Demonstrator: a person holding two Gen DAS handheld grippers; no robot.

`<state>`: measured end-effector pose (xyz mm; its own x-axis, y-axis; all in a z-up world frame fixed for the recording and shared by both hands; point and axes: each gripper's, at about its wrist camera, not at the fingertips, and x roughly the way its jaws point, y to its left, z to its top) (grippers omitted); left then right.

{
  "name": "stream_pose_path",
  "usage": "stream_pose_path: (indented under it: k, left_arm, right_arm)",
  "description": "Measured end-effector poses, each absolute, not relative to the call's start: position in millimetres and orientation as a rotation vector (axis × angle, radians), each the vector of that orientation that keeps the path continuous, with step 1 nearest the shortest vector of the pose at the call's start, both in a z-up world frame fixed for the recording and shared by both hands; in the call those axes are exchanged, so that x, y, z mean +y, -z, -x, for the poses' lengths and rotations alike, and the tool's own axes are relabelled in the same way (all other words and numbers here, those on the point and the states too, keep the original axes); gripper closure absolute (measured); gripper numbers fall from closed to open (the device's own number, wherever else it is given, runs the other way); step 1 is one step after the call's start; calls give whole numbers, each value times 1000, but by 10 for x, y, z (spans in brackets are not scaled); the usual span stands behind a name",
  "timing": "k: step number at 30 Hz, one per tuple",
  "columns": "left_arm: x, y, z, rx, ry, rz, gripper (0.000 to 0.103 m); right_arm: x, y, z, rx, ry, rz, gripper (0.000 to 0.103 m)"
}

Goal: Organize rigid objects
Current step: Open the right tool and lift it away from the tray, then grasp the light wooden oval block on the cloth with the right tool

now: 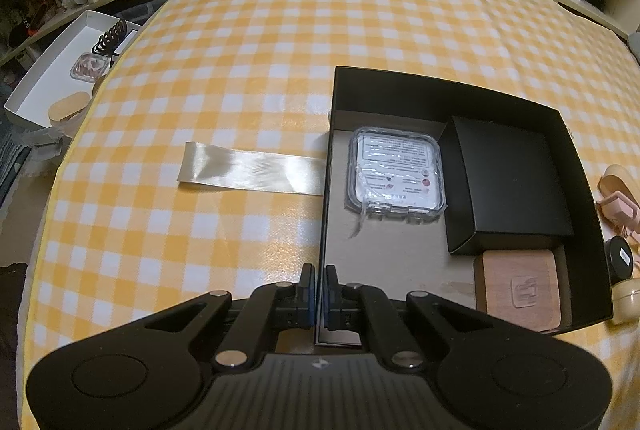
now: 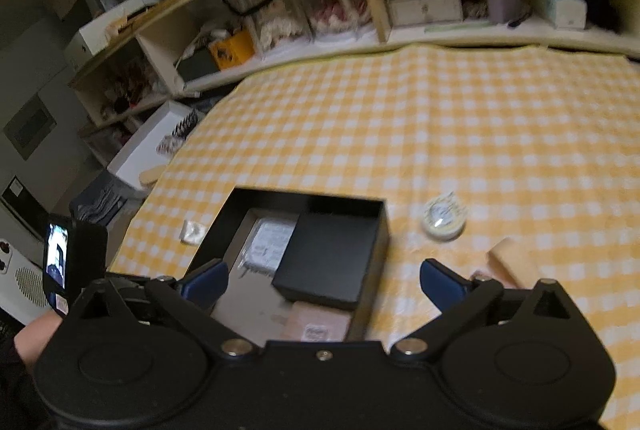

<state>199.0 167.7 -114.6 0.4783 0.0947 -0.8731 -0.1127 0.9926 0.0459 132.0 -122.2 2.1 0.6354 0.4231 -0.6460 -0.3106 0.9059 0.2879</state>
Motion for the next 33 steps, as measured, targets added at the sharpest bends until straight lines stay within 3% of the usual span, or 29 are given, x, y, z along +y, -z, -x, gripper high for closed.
stream_pose_path:
  k: [17, 26, 33]
  left_arm:
    - [1704, 1128, -1999, 1065, -119, -12, 99]
    - [1700, 1144, -1986, 1065, -115, -45, 98]
    - [1678, 1158, -1984, 1065, -113, -59, 98]
  right_arm:
    - [-2608, 119, -1385, 556, -43, -202, 0]
    - [-2889, 678, -1804, 818, -26, -176, 0]
    - [-2559, 1128, -1980, 985, -144, 43, 0]
